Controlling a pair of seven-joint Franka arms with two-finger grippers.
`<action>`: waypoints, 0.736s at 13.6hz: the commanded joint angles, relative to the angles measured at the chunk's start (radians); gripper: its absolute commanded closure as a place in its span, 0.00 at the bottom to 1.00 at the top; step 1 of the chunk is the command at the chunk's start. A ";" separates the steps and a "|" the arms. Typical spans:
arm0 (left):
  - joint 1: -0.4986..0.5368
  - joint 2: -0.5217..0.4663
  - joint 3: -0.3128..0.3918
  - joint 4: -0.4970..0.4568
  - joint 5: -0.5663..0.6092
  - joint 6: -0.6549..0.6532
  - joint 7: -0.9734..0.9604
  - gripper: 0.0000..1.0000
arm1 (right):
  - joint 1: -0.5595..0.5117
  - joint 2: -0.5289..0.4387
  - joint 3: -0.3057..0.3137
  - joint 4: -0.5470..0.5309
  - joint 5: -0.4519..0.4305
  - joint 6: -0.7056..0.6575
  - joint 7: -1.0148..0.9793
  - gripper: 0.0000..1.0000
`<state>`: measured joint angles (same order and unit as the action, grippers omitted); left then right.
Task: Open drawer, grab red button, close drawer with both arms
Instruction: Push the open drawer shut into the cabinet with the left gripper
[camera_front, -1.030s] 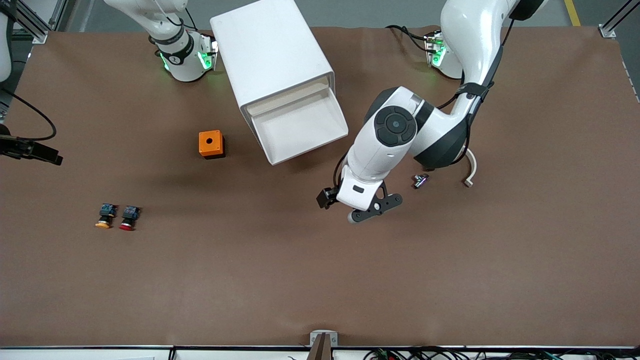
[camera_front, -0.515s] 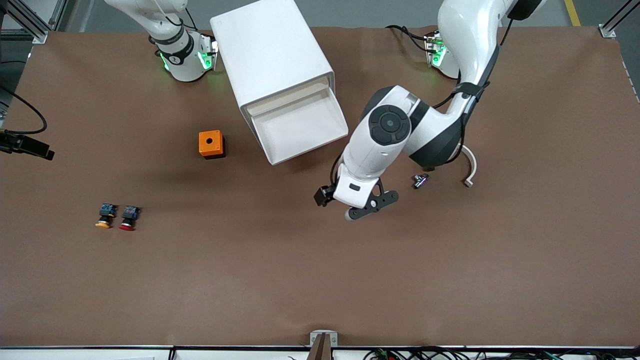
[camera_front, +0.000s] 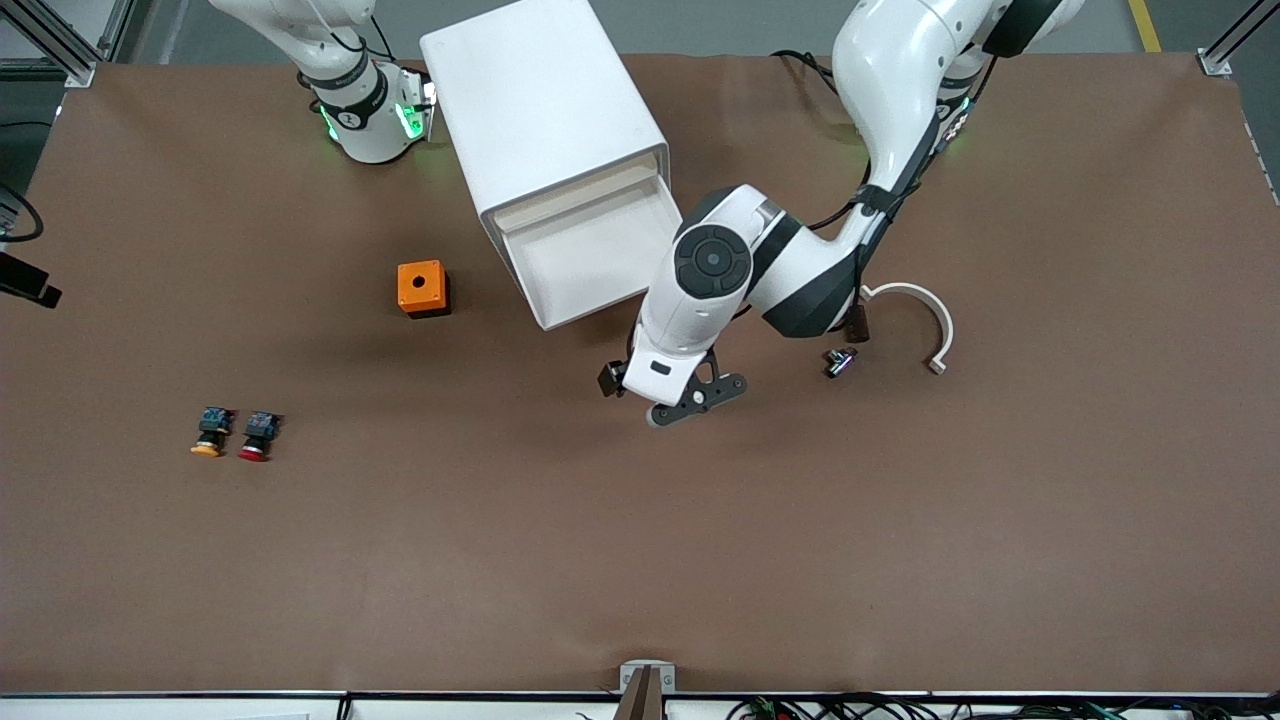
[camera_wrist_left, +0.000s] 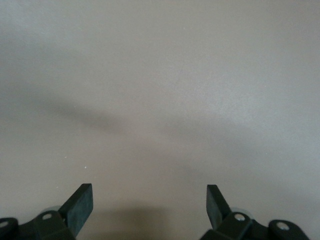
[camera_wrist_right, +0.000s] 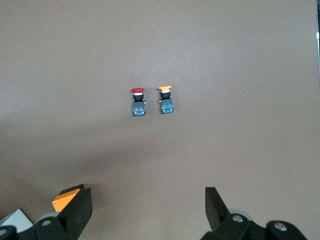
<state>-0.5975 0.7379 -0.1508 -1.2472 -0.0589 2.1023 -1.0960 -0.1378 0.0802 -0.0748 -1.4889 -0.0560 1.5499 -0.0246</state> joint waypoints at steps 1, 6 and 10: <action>-0.050 0.015 0.010 -0.006 0.019 0.021 -0.007 0.00 | -0.017 -0.003 0.015 0.039 0.012 -0.059 0.008 0.00; -0.131 0.015 0.010 -0.031 0.017 0.009 -0.041 0.00 | -0.014 -0.051 0.015 0.032 0.060 -0.154 0.012 0.00; -0.174 0.024 0.010 -0.035 0.017 -0.016 -0.062 0.00 | -0.009 -0.111 0.021 -0.031 0.068 -0.163 0.011 0.00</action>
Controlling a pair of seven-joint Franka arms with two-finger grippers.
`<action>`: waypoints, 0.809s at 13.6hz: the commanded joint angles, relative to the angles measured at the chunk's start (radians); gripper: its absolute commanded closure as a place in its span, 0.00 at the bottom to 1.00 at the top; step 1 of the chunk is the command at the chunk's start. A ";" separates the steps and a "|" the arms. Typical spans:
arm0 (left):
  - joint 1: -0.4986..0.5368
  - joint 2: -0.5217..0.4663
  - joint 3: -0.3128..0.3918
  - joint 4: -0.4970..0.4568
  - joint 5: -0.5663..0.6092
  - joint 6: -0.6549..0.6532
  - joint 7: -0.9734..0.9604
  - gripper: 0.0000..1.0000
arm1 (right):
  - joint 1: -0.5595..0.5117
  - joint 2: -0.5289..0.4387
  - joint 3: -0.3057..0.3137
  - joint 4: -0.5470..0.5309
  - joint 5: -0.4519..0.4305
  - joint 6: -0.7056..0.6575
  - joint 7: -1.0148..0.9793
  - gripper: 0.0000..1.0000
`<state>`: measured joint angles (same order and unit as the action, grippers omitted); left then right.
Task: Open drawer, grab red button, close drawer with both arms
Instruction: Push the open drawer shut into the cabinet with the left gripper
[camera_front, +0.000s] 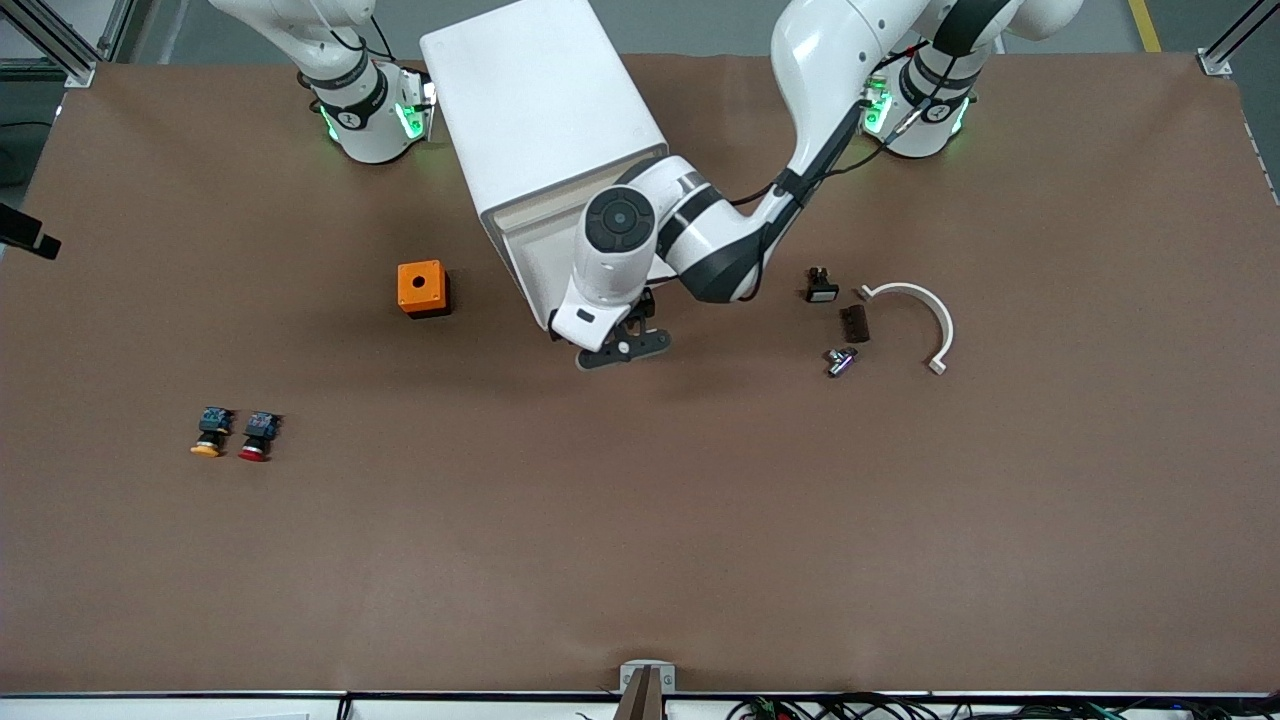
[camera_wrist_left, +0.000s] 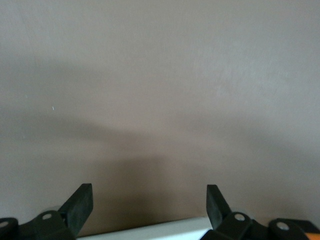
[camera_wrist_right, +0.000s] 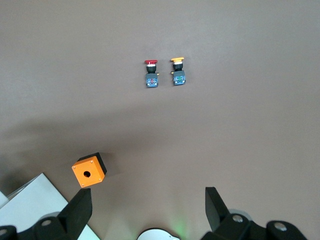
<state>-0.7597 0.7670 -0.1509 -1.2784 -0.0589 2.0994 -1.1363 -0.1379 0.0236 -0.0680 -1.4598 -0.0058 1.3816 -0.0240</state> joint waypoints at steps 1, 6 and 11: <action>-0.016 -0.002 0.008 -0.004 0.017 -0.016 -0.023 0.00 | -0.003 -0.075 0.016 -0.086 0.018 0.010 0.010 0.00; -0.070 -0.005 0.007 -0.002 0.007 -0.029 -0.054 0.00 | 0.023 -0.244 0.016 -0.311 0.047 0.103 0.019 0.00; -0.107 -0.003 0.001 -0.002 -0.015 -0.048 -0.097 0.00 | 0.046 -0.301 0.014 -0.366 0.047 0.140 0.047 0.00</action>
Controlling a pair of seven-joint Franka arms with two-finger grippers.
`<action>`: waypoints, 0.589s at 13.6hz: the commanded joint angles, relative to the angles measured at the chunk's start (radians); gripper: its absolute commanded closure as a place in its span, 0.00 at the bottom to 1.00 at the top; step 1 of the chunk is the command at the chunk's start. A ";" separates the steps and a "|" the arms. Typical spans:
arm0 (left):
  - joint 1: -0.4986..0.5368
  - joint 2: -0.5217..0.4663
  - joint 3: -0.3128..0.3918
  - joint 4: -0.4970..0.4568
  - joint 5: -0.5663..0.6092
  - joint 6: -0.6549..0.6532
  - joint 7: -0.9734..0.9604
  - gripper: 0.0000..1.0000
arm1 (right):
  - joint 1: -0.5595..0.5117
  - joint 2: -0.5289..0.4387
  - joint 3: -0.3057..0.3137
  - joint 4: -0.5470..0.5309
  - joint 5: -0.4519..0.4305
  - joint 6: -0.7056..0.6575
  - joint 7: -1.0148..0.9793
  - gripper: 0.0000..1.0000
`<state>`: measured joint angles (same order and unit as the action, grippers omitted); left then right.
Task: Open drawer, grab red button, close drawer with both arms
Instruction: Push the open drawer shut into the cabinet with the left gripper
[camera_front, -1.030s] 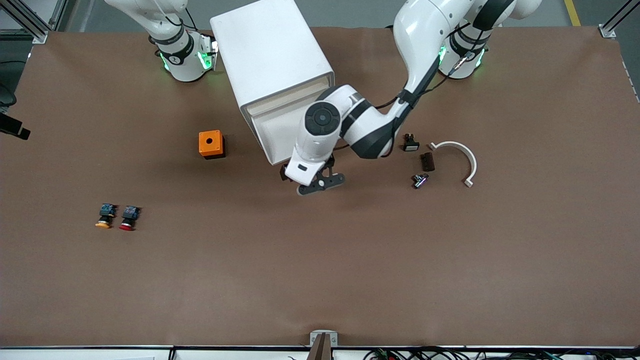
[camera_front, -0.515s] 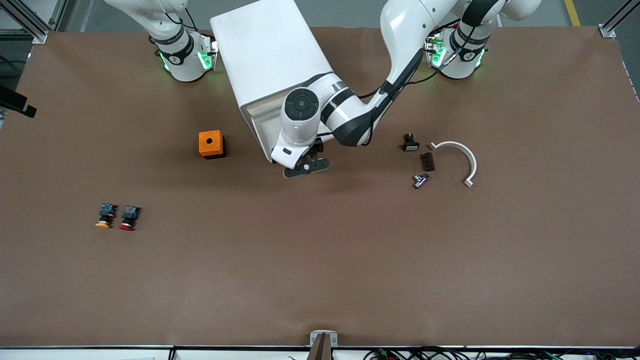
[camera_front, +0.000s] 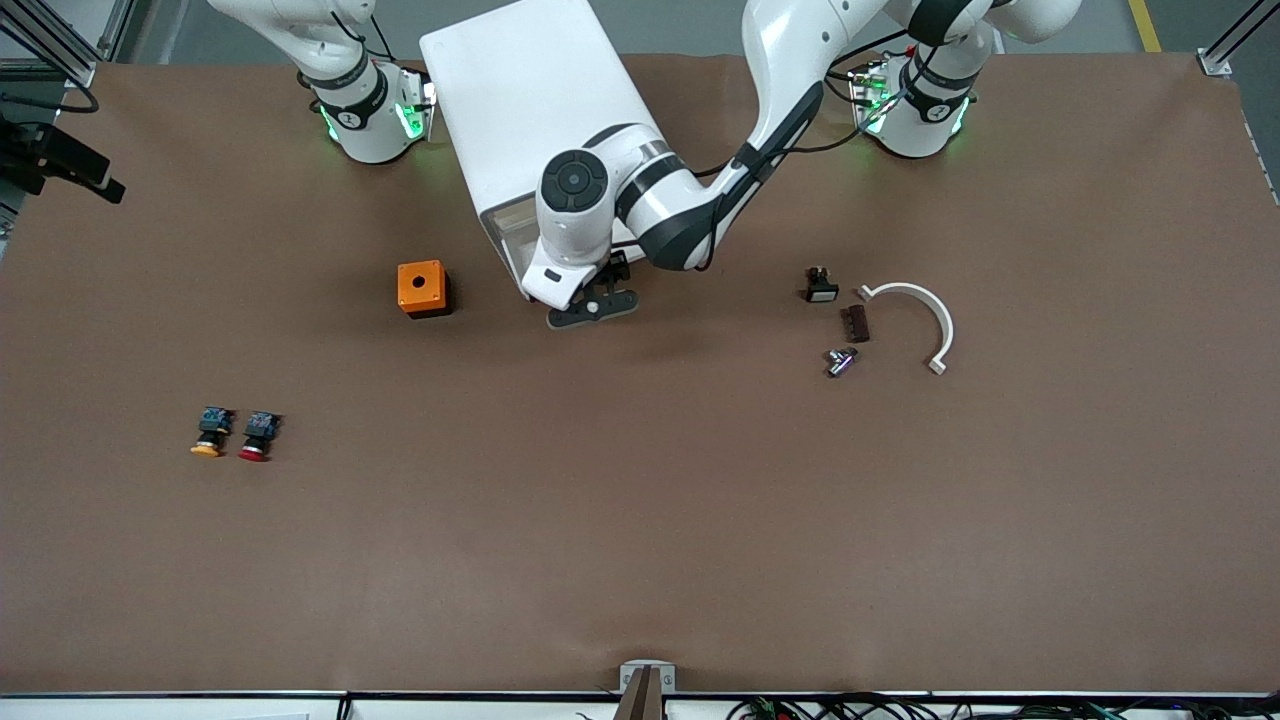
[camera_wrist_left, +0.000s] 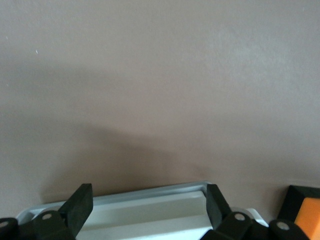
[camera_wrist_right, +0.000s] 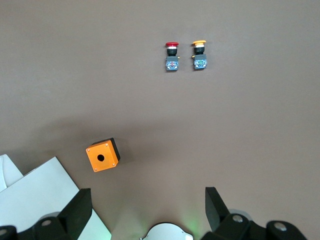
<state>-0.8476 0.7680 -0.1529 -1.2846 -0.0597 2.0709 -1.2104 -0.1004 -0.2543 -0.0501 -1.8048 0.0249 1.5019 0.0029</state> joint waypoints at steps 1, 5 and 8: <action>-0.025 -0.006 0.003 0.004 -0.034 -0.023 -0.024 0.00 | 0.008 -0.023 -0.005 -0.015 0.015 0.020 0.019 0.00; -0.041 -0.006 0.003 0.004 -0.147 -0.026 -0.024 0.00 | 0.016 -0.007 -0.004 0.033 0.003 0.012 0.017 0.00; -0.047 -0.004 0.003 0.004 -0.221 -0.026 -0.024 0.00 | 0.016 0.009 -0.005 0.056 0.003 0.009 0.019 0.00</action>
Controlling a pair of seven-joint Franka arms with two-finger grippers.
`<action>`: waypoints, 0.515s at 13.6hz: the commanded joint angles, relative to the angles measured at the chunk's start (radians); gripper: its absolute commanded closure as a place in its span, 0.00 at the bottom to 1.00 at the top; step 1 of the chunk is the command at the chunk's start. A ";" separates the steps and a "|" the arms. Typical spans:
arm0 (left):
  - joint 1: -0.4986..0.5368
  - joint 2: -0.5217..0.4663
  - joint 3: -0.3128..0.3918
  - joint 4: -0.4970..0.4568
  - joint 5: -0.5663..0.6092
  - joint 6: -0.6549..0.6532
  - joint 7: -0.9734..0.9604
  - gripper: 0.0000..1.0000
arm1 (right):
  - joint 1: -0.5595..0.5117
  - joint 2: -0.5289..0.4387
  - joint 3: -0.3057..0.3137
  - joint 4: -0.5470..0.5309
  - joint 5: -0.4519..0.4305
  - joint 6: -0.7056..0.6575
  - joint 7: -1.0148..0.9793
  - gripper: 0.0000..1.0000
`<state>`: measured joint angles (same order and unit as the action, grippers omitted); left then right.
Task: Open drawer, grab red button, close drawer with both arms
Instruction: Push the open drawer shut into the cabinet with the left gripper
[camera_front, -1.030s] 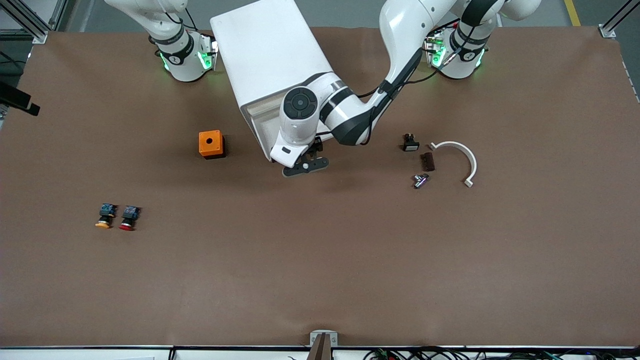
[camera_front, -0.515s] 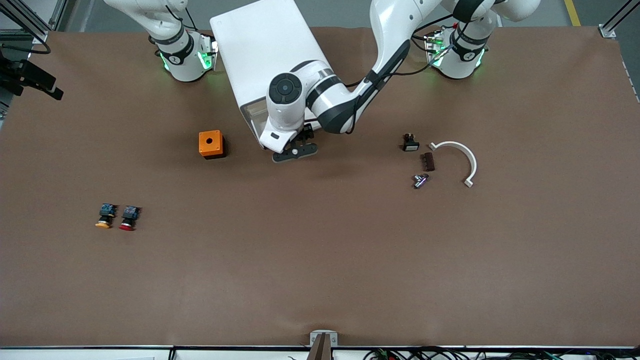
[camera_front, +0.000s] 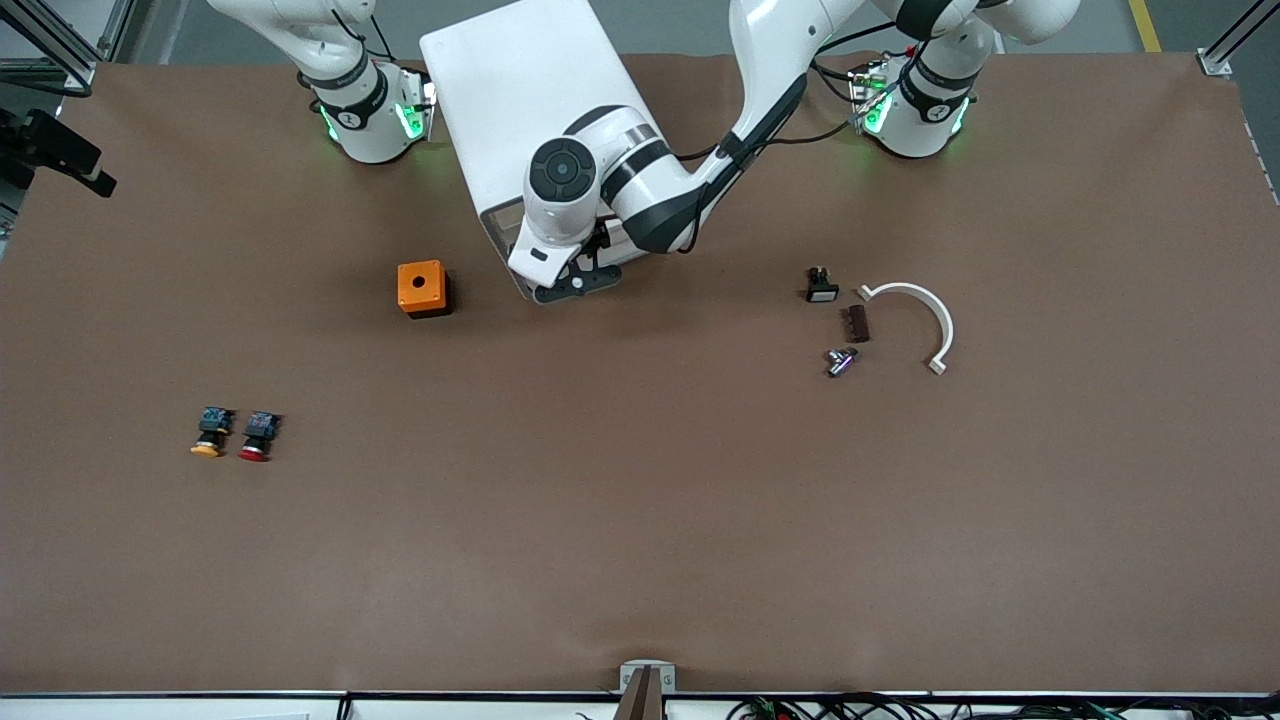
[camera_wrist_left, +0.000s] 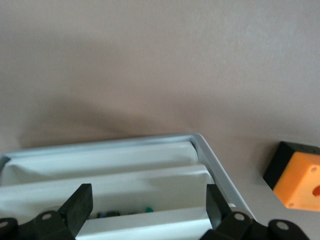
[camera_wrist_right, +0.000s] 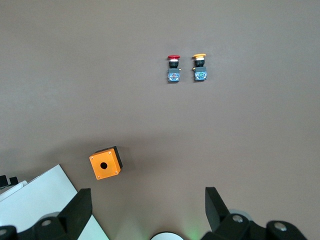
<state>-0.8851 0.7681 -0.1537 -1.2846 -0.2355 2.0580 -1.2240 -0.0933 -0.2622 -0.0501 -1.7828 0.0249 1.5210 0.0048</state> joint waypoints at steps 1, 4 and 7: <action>-0.009 -0.004 0.002 0.004 -0.059 -0.013 -0.011 0.00 | 0.009 0.024 -0.005 0.043 0.003 -0.012 0.017 0.00; -0.009 -0.003 0.003 0.004 -0.129 -0.013 -0.011 0.00 | 0.007 0.037 -0.004 0.063 0.000 -0.041 0.017 0.00; -0.009 0.000 0.003 0.004 -0.183 -0.013 -0.011 0.00 | 0.010 0.052 -0.004 0.083 -0.006 -0.073 0.015 0.00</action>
<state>-0.8845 0.7687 -0.1471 -1.2859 -0.3604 2.0560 -1.2239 -0.0929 -0.2352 -0.0501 -1.7417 0.0239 1.4776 0.0056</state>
